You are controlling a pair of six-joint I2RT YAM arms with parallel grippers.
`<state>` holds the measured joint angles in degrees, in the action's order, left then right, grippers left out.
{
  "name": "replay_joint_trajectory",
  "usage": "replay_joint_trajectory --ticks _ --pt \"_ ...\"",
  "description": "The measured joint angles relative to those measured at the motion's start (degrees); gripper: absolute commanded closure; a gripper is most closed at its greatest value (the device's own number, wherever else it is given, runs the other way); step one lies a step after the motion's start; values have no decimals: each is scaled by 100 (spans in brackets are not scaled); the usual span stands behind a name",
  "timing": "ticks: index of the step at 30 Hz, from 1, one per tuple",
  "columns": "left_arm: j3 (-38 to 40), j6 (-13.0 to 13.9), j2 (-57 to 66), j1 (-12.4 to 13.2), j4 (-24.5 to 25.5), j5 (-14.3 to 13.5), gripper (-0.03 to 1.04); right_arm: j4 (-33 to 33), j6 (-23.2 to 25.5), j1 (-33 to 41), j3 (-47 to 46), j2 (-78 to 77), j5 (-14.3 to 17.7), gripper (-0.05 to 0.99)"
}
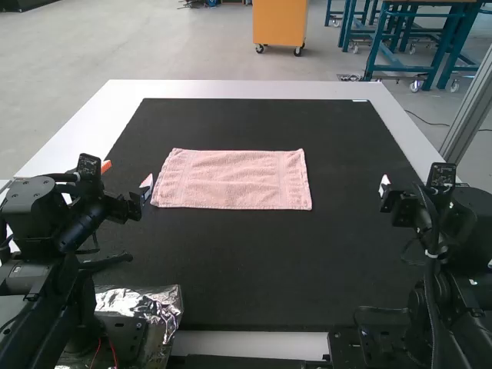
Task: Fold the towel.
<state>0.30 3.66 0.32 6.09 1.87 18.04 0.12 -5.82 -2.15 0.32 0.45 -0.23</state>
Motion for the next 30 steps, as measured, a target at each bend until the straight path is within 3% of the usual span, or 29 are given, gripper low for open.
replay_joint_trajectory --ticks 26,28,30 --pt "2 20 0 0 0 0 4 37 -44 -2 0 0 -2 2" --pt "2 173 0 0 -7 0 4 254 -286 -2 0 2 -7 2" --pt "0 651 0 2 -76 -2 4 699 -846 -2 0 0 -46 2"
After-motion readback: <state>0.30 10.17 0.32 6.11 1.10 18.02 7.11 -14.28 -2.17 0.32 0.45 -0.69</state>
